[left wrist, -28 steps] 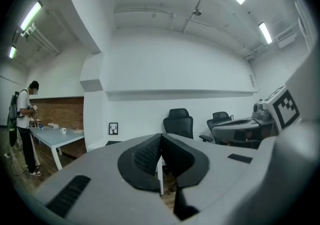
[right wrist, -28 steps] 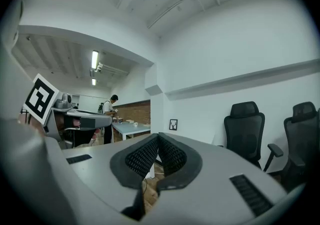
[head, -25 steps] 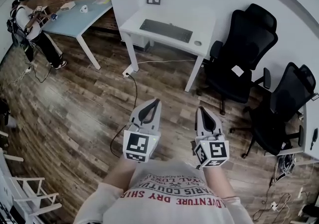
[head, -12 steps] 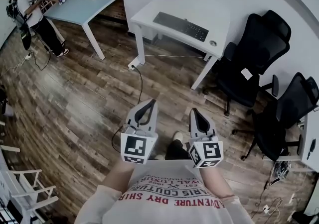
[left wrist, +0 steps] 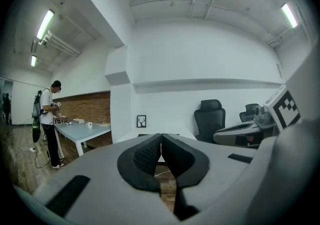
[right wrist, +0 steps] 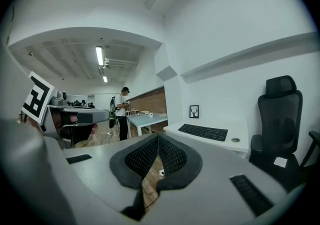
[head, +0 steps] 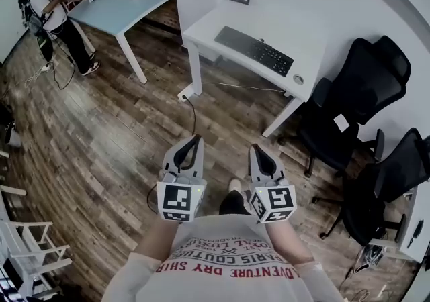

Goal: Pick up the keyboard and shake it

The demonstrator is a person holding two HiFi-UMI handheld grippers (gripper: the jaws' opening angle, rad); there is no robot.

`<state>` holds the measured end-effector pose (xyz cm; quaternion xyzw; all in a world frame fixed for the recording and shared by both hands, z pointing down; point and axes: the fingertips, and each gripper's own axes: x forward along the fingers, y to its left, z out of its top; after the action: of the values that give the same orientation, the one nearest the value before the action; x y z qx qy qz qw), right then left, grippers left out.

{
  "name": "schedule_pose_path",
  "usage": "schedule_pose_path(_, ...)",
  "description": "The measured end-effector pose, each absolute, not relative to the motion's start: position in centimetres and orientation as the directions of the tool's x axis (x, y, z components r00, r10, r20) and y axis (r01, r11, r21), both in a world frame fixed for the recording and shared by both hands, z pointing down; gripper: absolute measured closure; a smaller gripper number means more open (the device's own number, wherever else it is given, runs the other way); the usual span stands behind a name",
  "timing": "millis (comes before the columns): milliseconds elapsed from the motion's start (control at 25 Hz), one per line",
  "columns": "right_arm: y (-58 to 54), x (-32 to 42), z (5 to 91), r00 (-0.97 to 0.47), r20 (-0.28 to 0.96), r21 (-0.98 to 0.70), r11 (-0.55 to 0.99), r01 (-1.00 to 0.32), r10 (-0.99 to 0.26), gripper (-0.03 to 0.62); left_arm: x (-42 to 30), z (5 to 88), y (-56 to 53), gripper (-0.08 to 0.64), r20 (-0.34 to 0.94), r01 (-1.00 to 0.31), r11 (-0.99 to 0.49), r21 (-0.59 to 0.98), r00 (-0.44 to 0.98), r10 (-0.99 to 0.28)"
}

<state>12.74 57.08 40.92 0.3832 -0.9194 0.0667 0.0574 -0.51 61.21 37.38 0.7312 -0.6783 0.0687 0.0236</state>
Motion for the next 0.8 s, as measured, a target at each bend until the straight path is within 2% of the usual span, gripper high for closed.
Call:
schedule_pose_path(360, 42.6, 14.0, 40.5, -0.734, 0.173, -0.078, 0.734, -0.675, -0.656, 0.566, 1.1, 37.1, 47.0, 0.534, 0.147, -0.997, -0.052, -0.051, 0.044, -0.988)
schedule_pose_path(800, 29.9, 18.8, 43.0, -0.661, 0.21, -0.108, 0.655, -0.748, -0.72, 0.566, 4.6, 39.2, 33.8, 0.534, 0.182, -0.989, -0.143, -0.027, 0.136, -0.974)
